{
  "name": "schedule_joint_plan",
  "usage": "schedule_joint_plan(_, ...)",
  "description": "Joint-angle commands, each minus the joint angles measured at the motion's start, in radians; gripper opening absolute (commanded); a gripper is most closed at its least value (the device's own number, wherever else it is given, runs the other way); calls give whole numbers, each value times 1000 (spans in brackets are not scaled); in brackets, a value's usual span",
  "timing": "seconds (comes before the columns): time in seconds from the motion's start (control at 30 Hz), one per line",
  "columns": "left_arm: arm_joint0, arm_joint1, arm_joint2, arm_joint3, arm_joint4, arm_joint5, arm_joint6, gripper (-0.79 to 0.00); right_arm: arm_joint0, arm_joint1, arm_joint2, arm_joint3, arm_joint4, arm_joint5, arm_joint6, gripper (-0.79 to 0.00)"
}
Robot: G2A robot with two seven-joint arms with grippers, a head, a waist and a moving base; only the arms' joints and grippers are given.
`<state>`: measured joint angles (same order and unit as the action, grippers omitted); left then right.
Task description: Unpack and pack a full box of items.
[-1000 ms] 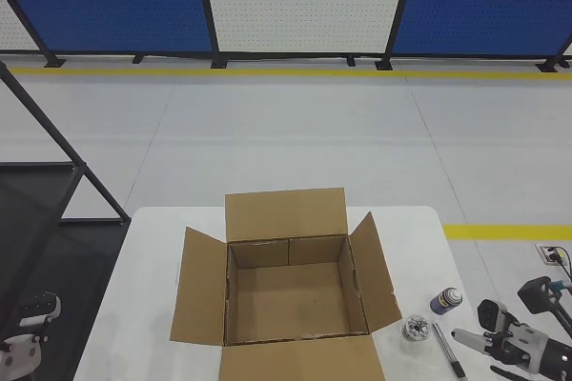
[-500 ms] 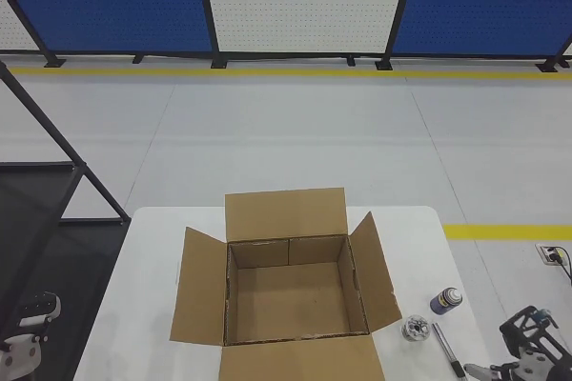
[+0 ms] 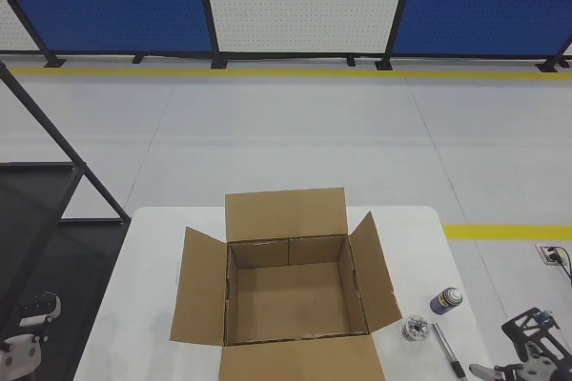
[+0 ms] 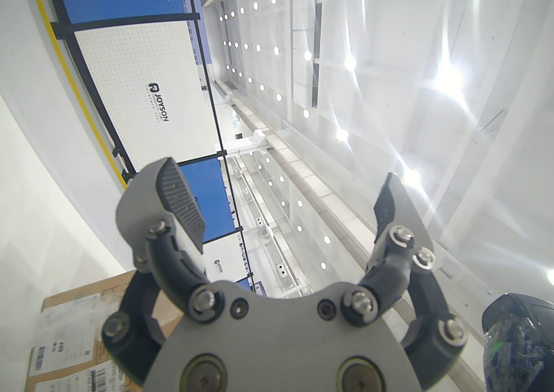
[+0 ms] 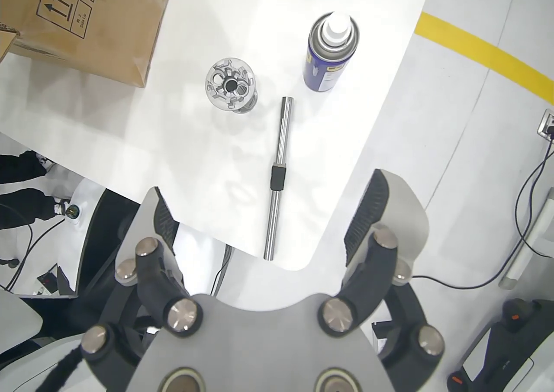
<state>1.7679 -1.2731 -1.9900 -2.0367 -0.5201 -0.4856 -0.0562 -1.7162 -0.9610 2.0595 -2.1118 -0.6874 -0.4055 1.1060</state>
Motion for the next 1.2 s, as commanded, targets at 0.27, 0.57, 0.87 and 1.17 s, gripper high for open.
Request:
schedule_joint_plan(0.27, 0, 0, 0, 0, 0, 0, 0, 0, 98, 13, -229, 136, -314, -48, -48, 0)
schedule_joint_plan(0.57, 0, 0, 0, 0, 0, 0, 0, 0, 180, 17, -301, 272, -306, -52, -41, -188)
schedule_joint_plan(0.87, 0, 0, 0, 0, 0, 0, 0, 0, 192, 19, -313, 283, -320, -41, -33, 0)
schedule_joint_plan(1.17, 0, 0, 0, 0, 0, 0, 0, 0, 192, 20, -321, 325, -315, -54, -76, -437)
